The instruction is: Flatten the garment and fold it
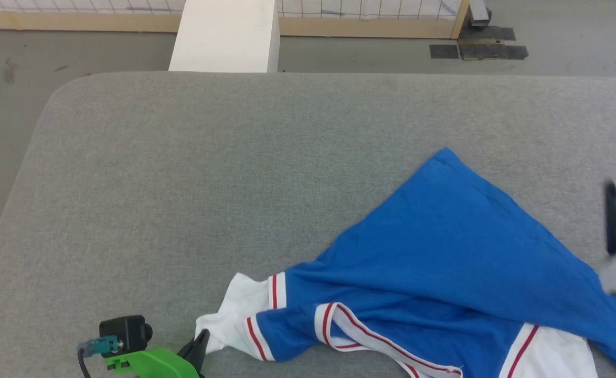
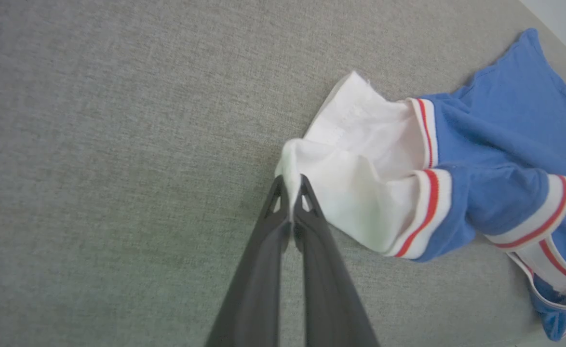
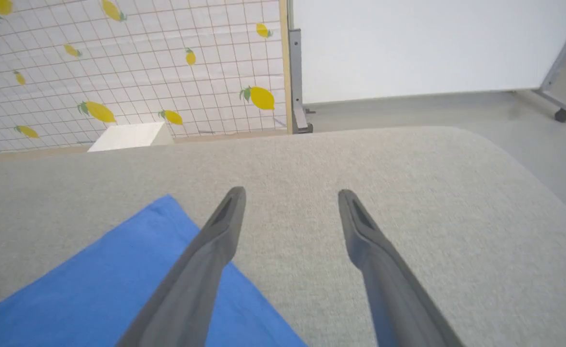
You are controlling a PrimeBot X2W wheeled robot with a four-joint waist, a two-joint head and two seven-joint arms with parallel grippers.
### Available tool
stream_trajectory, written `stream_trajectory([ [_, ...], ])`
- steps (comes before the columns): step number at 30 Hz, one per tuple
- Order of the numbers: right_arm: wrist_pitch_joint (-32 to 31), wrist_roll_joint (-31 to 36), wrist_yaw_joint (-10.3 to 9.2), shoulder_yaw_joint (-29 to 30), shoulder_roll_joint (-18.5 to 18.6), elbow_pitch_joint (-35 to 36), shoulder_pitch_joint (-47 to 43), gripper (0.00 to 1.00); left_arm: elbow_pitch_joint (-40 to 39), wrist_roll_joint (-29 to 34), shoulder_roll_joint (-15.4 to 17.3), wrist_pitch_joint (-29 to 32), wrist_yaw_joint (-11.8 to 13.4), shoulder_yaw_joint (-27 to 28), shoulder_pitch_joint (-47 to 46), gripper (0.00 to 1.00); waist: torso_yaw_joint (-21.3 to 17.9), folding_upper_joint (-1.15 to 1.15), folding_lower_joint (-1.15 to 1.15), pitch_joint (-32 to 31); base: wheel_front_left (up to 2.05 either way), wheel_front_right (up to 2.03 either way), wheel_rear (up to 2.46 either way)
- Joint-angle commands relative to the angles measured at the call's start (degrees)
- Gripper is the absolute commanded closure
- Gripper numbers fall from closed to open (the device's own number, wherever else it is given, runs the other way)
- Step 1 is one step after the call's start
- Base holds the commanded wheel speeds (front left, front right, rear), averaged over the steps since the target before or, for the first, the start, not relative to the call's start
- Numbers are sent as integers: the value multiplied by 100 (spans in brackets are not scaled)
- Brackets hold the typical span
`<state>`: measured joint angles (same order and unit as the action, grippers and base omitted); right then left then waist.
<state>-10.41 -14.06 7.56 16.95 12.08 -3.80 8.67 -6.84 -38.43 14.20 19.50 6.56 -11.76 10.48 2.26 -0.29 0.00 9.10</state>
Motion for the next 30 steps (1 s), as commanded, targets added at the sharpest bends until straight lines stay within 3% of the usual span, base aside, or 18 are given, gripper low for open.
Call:
stream_trajectory([
  [1,157,-55,-8,-253,127,-88,222,0,4,-57,8,-31,-24,-3,-55,100,47,29,0,53,0,0,0],
  [7,237,-274,-8,-1646,675,-863,1263,0,-3,-35,10,-31,-53,-48,-226,100,269,29,0,264,0,0,0],
  [14,-750,-483,-8,-2774,1005,-1985,2438,0,60,-31,-64,-94,-122,-138,-441,100,626,29,0,648,0,0,0],
  [22,-2263,-461,-8,-3039,1068,-2914,3388,0,216,-45,-176,-235,-224,-218,-683,100,940,29,0,1074,0,0,0],
  [30,-3478,-207,-8,-3094,1005,-3323,3803,0,397,-61,-249,-368,-317,-268,-879,100,1072,29,0,1305,0,0,0],
])
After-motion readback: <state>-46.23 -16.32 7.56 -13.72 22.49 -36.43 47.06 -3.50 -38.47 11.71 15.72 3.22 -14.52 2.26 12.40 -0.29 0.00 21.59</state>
